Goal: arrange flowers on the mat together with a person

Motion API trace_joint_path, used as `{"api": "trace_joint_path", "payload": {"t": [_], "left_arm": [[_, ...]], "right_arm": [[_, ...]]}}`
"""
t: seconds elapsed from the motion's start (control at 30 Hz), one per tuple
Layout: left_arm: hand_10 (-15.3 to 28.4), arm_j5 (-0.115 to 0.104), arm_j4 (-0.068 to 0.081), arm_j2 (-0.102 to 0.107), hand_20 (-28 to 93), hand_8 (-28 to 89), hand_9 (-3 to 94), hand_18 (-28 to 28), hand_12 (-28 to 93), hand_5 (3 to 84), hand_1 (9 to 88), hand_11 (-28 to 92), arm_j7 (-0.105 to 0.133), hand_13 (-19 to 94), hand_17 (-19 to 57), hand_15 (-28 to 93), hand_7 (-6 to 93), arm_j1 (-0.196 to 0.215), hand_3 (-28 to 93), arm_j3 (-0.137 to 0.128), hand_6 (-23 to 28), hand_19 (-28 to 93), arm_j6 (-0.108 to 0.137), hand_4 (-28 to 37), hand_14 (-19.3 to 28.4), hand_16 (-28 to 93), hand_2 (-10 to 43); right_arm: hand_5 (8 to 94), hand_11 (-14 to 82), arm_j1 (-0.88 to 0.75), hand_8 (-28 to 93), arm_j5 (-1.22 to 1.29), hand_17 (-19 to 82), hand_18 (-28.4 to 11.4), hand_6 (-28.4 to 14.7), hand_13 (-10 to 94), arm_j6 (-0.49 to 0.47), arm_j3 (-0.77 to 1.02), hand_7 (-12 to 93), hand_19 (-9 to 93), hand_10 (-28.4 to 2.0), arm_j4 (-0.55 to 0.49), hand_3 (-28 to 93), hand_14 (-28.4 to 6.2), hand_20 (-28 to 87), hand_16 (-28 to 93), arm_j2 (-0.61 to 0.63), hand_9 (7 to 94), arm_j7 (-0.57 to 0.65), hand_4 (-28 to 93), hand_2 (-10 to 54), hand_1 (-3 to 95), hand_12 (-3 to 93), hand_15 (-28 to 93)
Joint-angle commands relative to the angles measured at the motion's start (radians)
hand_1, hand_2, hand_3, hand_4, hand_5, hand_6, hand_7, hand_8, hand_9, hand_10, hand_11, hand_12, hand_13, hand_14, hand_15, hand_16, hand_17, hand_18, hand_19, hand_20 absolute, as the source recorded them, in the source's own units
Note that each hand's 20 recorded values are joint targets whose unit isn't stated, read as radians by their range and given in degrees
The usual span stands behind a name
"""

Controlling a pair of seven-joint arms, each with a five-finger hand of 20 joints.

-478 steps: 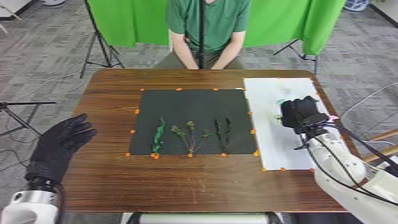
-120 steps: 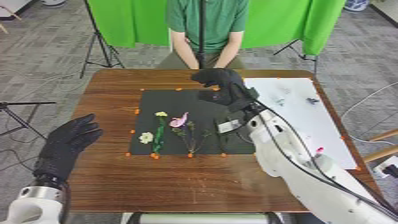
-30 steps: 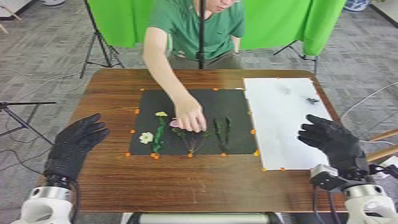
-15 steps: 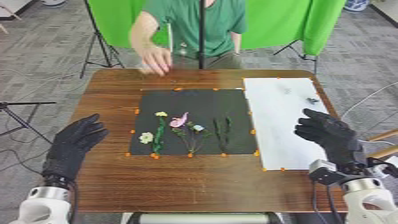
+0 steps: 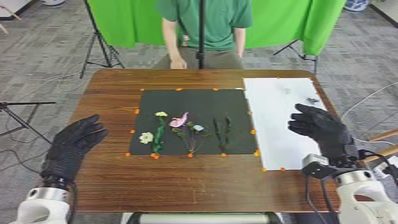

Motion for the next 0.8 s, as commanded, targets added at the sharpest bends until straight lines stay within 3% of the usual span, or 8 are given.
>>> {"api": "trace_joint_path", "payload": {"t": [0.03,0.17,0.27,0.37,0.53,0.7,0.8], "left_arm": [[15.9,-0.005,-0.003,0.000,8,-10,37.8,23.7,17,44.0,29.7,35,-0.007,33,-2.3,48,24.6,0.024,70,-0.007,5.6,56,0.013,-21.6,18.0,0,7.7],[15.9,-0.004,-0.004,0.015,8,-10,37.8,23.7,17,43.9,29.7,35,0.000,33,-2.3,48,24.6,0.019,70,-0.010,5.6,56,0.015,-21.5,18.0,0,7.7],[15.9,-0.010,-0.006,0.018,8,-10,37.9,23.7,17,44.0,29.7,35,0.002,33,-2.3,48,24.7,0.031,70,-0.014,5.6,56,0.021,-21.6,18.0,0,7.7],[15.9,-0.009,-0.010,0.021,8,-10,38.0,23.7,17,43.9,29.7,35,-0.003,33,-2.3,48,24.7,0.044,70,-0.025,5.6,56,0.026,-21.6,18.0,0,7.7],[16.0,-0.010,-0.007,0.036,8,-10,37.9,23.7,17,44.1,29.7,35,-0.004,33,-2.3,48,24.7,0.033,70,-0.027,5.7,56,0.023,-21.6,18.0,0,7.7],[15.9,-0.011,-0.012,0.034,8,-10,37.8,23.7,17,44.0,29.7,35,-0.006,33,-2.3,48,24.5,0.049,70,-0.033,5.7,56,0.028,-21.6,18.0,0,7.7],[15.9,-0.009,-0.011,0.035,8,-10,37.8,23.7,17,44.1,29.7,35,-0.013,33,-2.3,48,24.5,0.053,70,-0.038,5.7,56,0.024,-21.7,18.0,0,7.7]], "right_arm": [[48.4,23.0,0.125,-12,-0.341,17,-20.3,-3.0,45,0.199,-0.074,25,58,-14.4,0.076,87,-11.8,31,23,0.196,50.9,-0.014,-24,0.1,22.7,24.4,41],[47.9,25.3,0.235,-14,-0.663,20,-19.3,-2.2,47,0.375,-0.160,29,60,-13.2,0.166,85,-10.2,33,22,0.335,51.1,0.010,-26,-3.1,25.6,24.2,44],[46.4,27.0,0.318,-15,-0.991,20,-18.4,-1.6,43,0.504,-0.253,32,61,-12.2,0.239,86,-8.9,33,21,0.427,48.7,0.112,-27,-5.8,27.6,24.4,44],[44.6,28.2,0.452,-17,-1.198,20,-17.6,-0.4,42,0.565,-0.417,37,62,-11.0,0.311,88,-7.9,34,20,0.487,47.4,0.296,-28,-7.7,28.9,24.0,44],[43.4,29.1,0.583,-19,-1.336,20,-16.9,0.2,42,0.574,-0.586,39,62,-9.8,0.424,88,-6.9,35,21,0.544,45.5,0.473,-28,-9.2,30.2,23.9,48],[40.4,27.2,0.730,-19,-1.387,19,-16.4,-0.4,41,0.443,-0.749,38,63,-8.9,0.488,88,-7.0,35,20,0.554,42.8,0.610,-28,-9.5,30.1,23.3,51],[34.2,23.0,0.815,-17,-1.343,18,-16.1,-2.1,37,0.390,-0.834,33,63,-8.4,0.534,88,-7.6,35,18,0.548,36.3,0.594,-28,-9.5,28.6,22.8,51]]}}
